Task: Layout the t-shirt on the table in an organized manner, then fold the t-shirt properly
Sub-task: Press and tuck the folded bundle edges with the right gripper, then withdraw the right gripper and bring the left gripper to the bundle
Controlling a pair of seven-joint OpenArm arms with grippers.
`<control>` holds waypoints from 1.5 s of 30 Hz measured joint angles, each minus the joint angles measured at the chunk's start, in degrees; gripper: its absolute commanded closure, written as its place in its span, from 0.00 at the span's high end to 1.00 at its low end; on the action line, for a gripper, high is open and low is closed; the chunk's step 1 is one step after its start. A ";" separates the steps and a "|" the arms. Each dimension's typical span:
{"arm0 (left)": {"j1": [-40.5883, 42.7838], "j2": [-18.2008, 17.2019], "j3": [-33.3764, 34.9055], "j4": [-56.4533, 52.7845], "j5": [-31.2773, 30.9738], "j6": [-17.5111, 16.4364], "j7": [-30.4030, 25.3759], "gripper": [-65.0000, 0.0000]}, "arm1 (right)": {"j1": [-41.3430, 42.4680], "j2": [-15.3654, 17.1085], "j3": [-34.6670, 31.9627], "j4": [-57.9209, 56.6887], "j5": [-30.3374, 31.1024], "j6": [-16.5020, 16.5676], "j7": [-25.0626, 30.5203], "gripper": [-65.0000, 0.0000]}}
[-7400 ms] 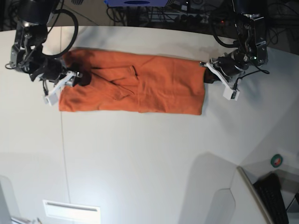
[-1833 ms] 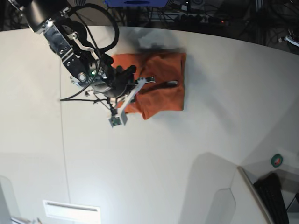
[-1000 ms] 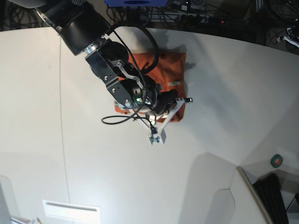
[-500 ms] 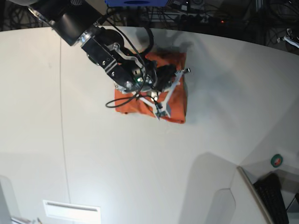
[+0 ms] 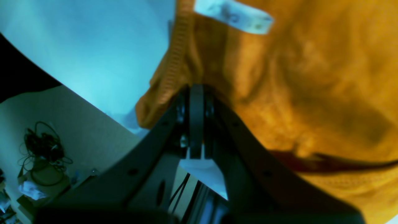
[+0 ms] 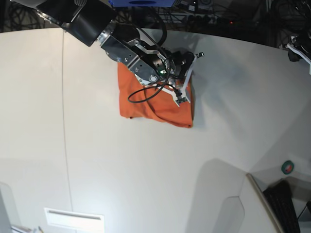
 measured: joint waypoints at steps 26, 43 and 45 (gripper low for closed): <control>-7.43 12.61 24.15 9.51 0.15 3.23 7.34 1.00 | -9.86 13.68 28.46 28.81 -0.17 7.37 -0.44 0.00; -13.62 16.04 31.74 -8.11 -1.70 2.95 0.98 1.00 | -14.93 15.65 33.33 29.38 -0.22 7.32 -0.48 0.00; -13.66 16.06 31.71 -8.76 -1.99 2.71 0.57 1.00 | -15.04 15.69 33.35 29.59 -0.26 7.32 -0.39 0.00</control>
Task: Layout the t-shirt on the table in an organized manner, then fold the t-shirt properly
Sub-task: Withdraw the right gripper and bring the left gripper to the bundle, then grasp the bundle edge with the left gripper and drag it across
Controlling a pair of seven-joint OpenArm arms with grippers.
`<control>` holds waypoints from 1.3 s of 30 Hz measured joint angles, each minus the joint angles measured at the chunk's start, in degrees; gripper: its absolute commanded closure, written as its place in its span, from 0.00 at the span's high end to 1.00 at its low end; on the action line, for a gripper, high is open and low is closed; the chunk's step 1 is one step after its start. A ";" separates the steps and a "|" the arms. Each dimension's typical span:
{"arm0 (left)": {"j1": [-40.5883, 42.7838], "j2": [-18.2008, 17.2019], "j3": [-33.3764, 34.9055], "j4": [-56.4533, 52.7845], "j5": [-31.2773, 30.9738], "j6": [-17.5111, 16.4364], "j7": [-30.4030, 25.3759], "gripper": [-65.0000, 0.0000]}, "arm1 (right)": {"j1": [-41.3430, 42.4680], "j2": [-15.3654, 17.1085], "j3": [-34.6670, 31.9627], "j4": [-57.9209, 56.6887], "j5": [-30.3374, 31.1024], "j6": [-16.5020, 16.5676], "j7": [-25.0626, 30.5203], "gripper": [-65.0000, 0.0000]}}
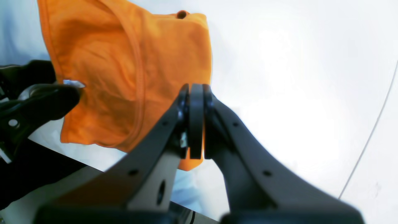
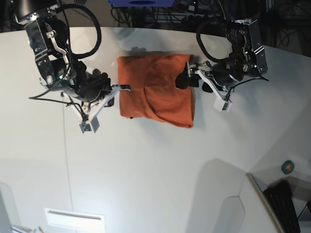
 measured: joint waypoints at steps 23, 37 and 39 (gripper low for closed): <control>-0.35 0.59 9.66 -4.44 -0.42 6.21 -2.51 0.00 | -4.90 -0.33 18.14 3.34 -0.15 0.22 0.15 0.00; -11.58 -15.32 39.15 -4.31 0.68 8.72 5.09 0.00 | -7.87 -0.83 26.60 3.26 -0.35 9.20 0.07 0.00; -15.21 -16.20 46.86 -4.46 1.70 8.74 5.68 0.00 | -8.28 -0.96 26.67 3.28 -0.42 9.20 0.15 0.00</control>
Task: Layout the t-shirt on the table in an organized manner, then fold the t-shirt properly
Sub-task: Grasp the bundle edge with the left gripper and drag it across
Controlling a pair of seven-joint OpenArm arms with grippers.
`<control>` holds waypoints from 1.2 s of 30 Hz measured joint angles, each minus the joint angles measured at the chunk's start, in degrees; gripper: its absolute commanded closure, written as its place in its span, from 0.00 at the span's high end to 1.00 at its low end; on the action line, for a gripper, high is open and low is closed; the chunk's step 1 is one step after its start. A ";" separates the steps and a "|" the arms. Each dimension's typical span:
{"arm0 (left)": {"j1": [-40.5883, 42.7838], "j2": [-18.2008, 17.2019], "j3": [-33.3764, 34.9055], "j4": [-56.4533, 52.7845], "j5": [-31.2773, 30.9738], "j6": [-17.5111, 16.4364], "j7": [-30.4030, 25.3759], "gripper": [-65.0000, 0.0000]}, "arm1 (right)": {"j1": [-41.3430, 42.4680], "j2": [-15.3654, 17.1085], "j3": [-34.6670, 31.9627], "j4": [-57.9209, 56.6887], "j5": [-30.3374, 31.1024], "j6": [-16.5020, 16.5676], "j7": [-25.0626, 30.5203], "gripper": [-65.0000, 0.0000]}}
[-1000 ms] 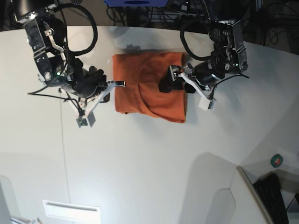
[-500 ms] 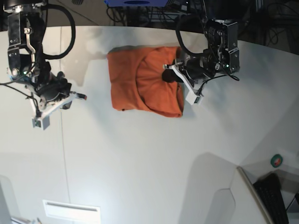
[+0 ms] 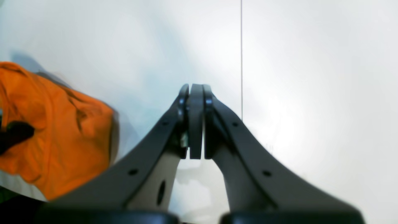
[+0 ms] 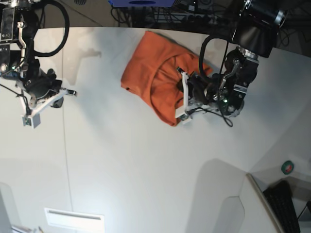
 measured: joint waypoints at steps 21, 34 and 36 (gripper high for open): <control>-19.76 11.78 41.42 -7.34 11.30 0.17 -0.94 0.00 | -2.93 -0.02 0.04 0.00 0.00 0.00 -0.07 0.00; -18.86 11.72 41.40 -7.21 12.11 0.17 -1.29 0.00 | -2.91 0.11 0.04 -0.02 0.00 0.02 -0.07 0.00; -19.08 11.72 41.75 -7.21 12.11 0.17 -1.29 0.00 | -2.93 0.11 0.04 -0.02 0.00 0.00 -0.09 0.00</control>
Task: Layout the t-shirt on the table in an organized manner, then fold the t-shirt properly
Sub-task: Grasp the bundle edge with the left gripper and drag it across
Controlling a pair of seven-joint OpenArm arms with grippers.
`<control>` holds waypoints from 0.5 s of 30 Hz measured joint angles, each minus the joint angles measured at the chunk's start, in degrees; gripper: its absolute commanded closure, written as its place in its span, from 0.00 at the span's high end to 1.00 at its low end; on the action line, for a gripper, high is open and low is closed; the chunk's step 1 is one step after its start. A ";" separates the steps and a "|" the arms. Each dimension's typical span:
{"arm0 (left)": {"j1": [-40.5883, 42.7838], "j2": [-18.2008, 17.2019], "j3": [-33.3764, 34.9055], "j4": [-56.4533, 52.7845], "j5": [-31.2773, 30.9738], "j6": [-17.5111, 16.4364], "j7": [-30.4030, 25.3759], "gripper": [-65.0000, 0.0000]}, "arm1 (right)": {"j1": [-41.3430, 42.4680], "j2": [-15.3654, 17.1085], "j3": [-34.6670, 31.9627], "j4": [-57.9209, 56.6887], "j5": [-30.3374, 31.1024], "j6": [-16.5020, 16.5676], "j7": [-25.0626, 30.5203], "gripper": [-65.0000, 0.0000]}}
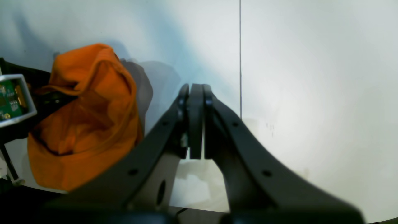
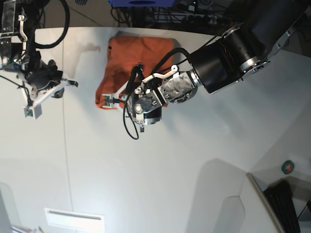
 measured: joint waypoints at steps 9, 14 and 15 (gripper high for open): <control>-0.20 0.00 -0.37 0.04 0.02 -0.02 0.02 0.03 | 0.00 0.00 0.00 0.02 0.00 0.02 0.02 0.00; -0.74 -0.33 -0.37 3.08 0.04 -0.37 0.61 0.29 | 0.00 0.00 0.00 0.02 0.00 0.00 0.00 0.00; -1.09 -0.28 -0.37 3.87 0.02 -0.37 0.61 0.35 | 0.00 0.00 0.00 0.00 0.00 0.02 0.00 0.00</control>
